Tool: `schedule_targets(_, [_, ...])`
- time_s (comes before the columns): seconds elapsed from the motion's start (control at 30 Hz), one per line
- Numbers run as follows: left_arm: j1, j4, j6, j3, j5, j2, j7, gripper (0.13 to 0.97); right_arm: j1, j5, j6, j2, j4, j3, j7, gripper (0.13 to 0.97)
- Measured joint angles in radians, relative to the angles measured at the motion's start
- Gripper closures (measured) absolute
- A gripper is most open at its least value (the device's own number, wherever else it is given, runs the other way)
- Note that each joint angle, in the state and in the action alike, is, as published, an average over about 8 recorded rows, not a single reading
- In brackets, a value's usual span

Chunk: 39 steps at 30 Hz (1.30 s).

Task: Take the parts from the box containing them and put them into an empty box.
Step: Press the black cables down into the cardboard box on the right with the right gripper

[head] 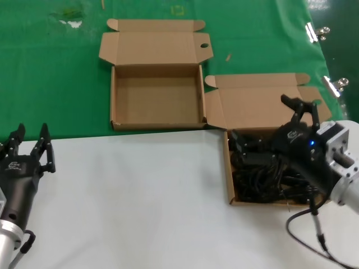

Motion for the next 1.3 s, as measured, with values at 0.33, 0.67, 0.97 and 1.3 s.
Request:
schedule_targets(0.33, [0.0,0.0,0.0,0.0,0.0,0.0,0.0,0.845,0.112,0.016,-0.282,0.117,-0.063,0.03,-0.159,0.129])
schedule_targets(0.67, [0.0,0.0,0.0,0.0,0.0,0.0,0.0,0.935,0.264,0.011,-0.59,0.217,-0.163,0.009,-0.421,0.129])
schedule_targets(0.97, [0.0,0.0,0.0,0.0,0.0,0.0,0.0,0.957,0.472,-0.038,-0.84,0.236,-0.325,-0.059,-0.711,0.129])
schedule_targets(1.3, [0.0,0.0,0.0,0.0,0.0,0.0,0.0,0.957,0.726,-0.125,-1.06,0.188,-0.588,-0.158,-1.029,0.129])
